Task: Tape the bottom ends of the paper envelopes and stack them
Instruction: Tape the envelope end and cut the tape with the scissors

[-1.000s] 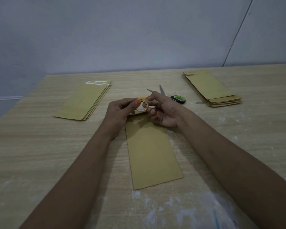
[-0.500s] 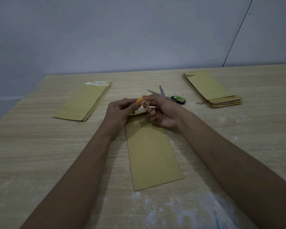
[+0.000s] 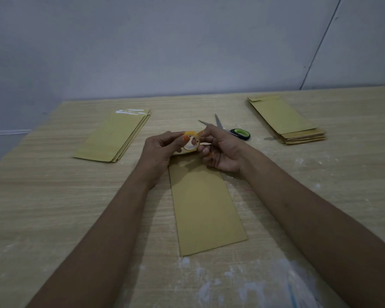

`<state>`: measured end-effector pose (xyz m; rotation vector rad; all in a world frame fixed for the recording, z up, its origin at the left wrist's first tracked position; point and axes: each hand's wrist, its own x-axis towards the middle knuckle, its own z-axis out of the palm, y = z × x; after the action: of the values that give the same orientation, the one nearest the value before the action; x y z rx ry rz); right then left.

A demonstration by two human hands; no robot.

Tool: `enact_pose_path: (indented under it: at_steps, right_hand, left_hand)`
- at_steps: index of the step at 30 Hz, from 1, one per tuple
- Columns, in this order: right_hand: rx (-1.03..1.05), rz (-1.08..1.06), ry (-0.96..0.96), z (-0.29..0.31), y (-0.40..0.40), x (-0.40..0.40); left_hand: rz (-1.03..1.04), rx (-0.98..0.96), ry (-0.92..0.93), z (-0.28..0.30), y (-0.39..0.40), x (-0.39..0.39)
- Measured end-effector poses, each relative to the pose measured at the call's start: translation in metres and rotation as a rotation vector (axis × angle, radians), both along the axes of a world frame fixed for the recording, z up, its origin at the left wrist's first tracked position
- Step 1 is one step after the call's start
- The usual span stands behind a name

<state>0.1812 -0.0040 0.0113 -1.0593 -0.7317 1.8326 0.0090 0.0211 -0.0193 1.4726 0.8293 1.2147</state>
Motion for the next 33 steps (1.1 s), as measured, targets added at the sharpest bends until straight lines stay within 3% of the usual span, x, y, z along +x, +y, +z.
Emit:
enact_pose_path:
  at_steps: [10, 16, 22, 33]
  right_hand:
    - [0.062, -0.021, 0.046, -0.005, 0.000, 0.002]
    - [0.228, -0.142, -0.062, -0.015, 0.004, -0.013]
    - [0.266, -0.164, -0.076, -0.019, 0.004, -0.019]
    - [0.192, 0.011, 0.217, -0.019, 0.003, -0.007]
  left_hand:
    - [0.026, -0.018, -0.028, 0.001, -0.001, 0.001]
    - [0.034, -0.056, -0.082, 0.000, -0.002, 0.000]
    - [0.054, -0.072, -0.052, -0.001, -0.002, 0.003]
    - [0.059, -0.102, -0.131, 0.003, -0.005, 0.001]
